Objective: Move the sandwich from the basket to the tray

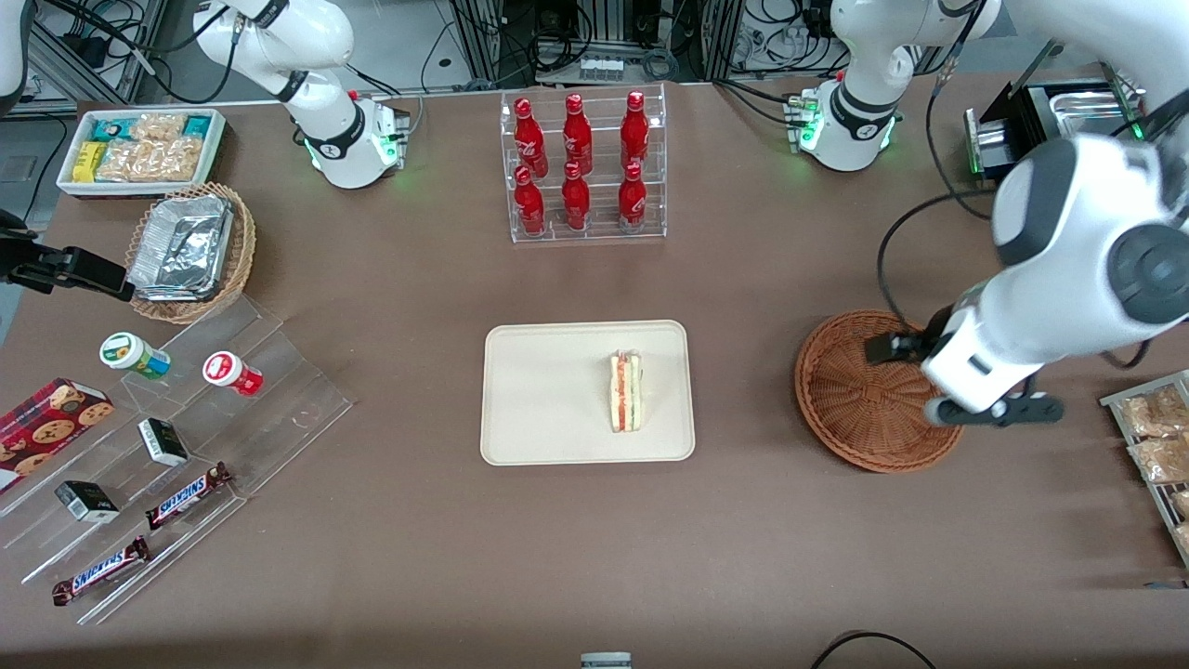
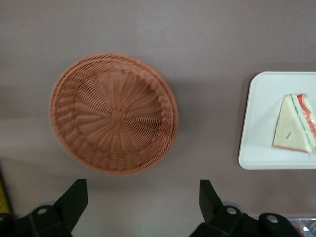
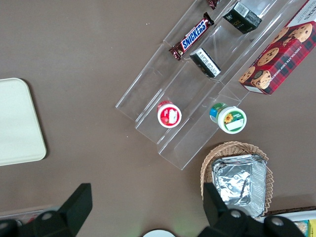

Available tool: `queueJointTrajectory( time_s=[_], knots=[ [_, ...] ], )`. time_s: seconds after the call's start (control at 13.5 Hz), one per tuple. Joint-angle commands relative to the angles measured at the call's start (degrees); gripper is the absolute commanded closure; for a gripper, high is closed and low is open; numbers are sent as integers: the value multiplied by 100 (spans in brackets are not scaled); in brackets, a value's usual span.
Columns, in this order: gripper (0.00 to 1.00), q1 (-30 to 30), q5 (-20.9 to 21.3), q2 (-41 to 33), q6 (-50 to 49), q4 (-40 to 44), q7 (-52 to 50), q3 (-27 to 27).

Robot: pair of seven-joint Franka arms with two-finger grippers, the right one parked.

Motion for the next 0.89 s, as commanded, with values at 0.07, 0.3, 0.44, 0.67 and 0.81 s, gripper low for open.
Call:
queueJointTrajectory(
  time_s=[0.07,0.3,0.44,0.67,0.81],
  knots=[
    [0,174,34,-852,-633,-167,106,-5],
    [0,341,60,-1371,-1100,-281,379,100],
    [0,350,60,-1522,-1302,-290,422,275],
    [0,570,148,-1557,-1303,-439,703,382],
    [0,561,279,-1557,-1303,-466,722,391]
  ],
)
